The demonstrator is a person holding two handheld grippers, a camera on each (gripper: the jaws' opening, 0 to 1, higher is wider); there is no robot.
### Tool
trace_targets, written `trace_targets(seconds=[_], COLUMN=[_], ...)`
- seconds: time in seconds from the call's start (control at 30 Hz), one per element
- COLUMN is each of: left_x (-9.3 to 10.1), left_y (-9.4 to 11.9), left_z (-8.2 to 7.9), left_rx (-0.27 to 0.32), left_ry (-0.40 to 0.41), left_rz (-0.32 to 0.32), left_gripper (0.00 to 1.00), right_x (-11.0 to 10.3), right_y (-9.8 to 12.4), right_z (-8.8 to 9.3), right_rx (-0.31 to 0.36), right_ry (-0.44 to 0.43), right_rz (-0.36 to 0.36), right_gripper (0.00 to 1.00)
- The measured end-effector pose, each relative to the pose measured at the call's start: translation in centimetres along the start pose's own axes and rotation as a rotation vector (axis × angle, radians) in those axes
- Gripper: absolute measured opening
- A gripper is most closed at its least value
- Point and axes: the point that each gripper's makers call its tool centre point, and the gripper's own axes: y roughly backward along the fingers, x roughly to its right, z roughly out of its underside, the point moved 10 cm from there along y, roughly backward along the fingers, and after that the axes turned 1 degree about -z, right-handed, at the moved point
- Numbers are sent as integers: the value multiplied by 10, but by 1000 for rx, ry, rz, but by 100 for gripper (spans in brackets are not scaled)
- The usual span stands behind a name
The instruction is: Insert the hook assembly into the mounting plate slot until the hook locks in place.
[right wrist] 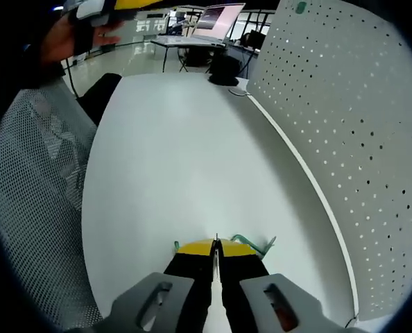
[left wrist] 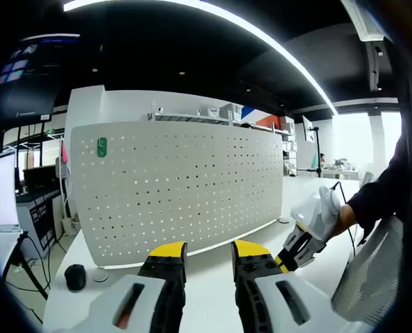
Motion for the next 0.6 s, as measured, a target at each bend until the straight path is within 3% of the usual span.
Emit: trace_targets(seconds=[0.17,0.6], left_x=[1,4], left_y=[0,0], left_z=[0,-1], left_rx=[1,11], left_ry=[-3,-8], left_rz=[5,31], left_gripper=[26,27], right_x=[1,9], right_y=[7,38], right_z=[-9,-56], right_rx=[45,268], right_ry=[-30,-182], right_rz=[21,78], right_gripper=[0,0])
